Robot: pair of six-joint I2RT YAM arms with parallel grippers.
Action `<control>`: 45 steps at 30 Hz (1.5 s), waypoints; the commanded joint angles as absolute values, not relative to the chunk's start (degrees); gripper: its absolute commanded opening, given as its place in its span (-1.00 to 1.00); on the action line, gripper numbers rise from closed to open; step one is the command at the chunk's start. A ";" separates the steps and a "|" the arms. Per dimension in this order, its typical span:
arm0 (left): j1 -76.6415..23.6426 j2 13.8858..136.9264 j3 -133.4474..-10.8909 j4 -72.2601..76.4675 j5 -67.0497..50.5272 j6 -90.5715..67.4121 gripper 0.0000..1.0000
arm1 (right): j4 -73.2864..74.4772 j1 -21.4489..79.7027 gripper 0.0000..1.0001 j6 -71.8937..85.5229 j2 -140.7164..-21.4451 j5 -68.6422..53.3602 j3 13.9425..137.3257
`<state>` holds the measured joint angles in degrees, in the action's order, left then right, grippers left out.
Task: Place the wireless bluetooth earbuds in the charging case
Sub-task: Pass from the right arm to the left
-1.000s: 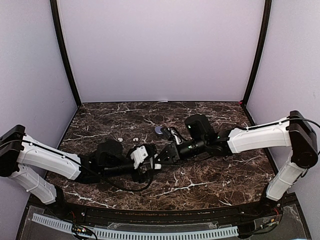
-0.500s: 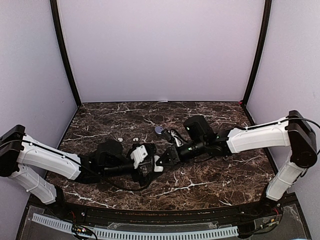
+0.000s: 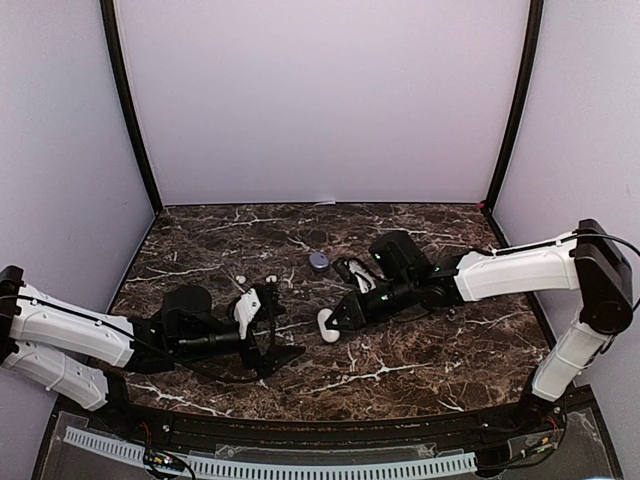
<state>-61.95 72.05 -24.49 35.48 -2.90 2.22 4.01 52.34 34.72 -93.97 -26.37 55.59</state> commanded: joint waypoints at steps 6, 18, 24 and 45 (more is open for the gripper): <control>-52.17 62.20 -18.72 37.40 -16.04 -9.53 0.98 | 11.01 51.16 -0.77 23.74 -86.82 -16.95 58.28; -51.86 60.15 -16.89 37.54 -23.15 1.85 0.88 | 5.87 51.16 -0.64 12.59 -78.61 -18.23 53.42; -51.78 63.07 -17.72 40.93 -21.01 -1.04 0.98 | 7.92 51.60 -0.58 6.76 -81.24 -22.15 54.99; -45.56 81.27 -27.80 47.40 -49.30 1.28 0.71 | 4.45 60.37 -0.60 -10.28 -79.69 -21.89 55.33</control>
